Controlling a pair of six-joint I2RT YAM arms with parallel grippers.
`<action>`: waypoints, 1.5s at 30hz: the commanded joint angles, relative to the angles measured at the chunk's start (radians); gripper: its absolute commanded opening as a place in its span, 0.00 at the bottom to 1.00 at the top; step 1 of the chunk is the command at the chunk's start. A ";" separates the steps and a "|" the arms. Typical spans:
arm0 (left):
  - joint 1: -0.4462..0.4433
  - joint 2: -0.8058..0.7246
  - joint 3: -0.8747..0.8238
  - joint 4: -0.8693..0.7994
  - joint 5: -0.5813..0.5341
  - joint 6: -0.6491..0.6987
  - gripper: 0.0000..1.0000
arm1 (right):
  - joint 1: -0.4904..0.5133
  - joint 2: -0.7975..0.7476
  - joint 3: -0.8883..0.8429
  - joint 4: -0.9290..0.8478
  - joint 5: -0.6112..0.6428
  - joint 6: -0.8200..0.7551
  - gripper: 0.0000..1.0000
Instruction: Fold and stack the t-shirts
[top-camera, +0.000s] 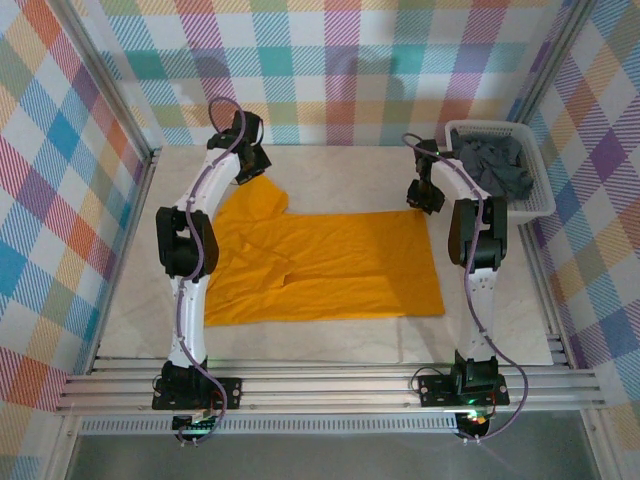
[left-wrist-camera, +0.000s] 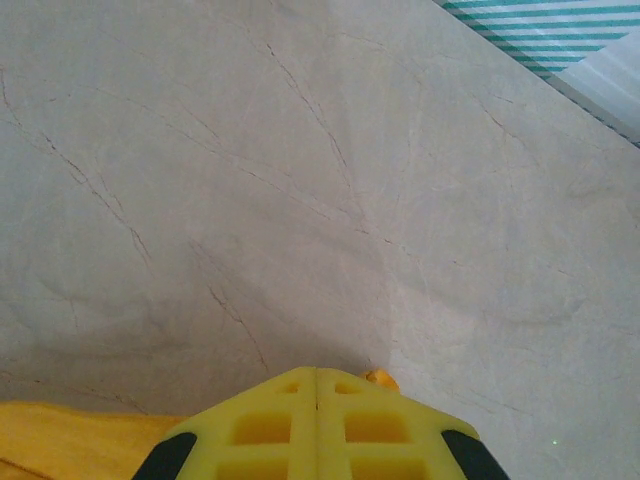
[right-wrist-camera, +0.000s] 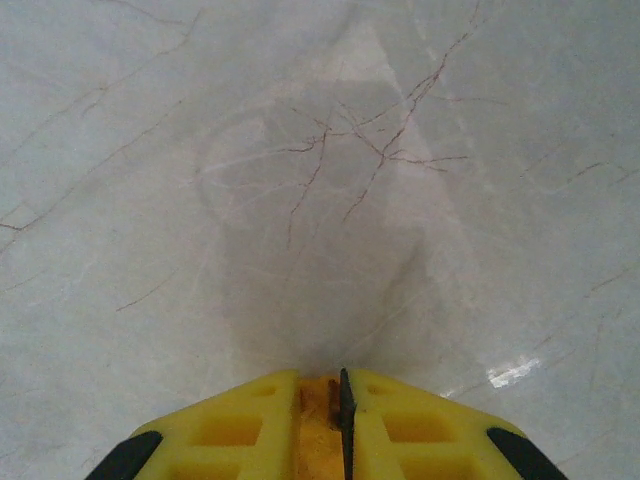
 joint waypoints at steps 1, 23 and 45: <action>-0.002 -0.063 -0.023 -0.032 0.010 0.010 0.00 | 0.004 0.012 -0.022 0.000 -0.007 -0.022 0.14; -0.013 -0.399 -0.337 -0.090 0.007 -0.050 0.00 | 0.003 -0.309 -0.300 0.211 -0.087 -0.138 0.00; -0.045 -1.235 -1.217 -0.218 -0.095 -0.285 0.00 | 0.001 -0.760 -0.952 0.306 -0.095 -0.037 0.00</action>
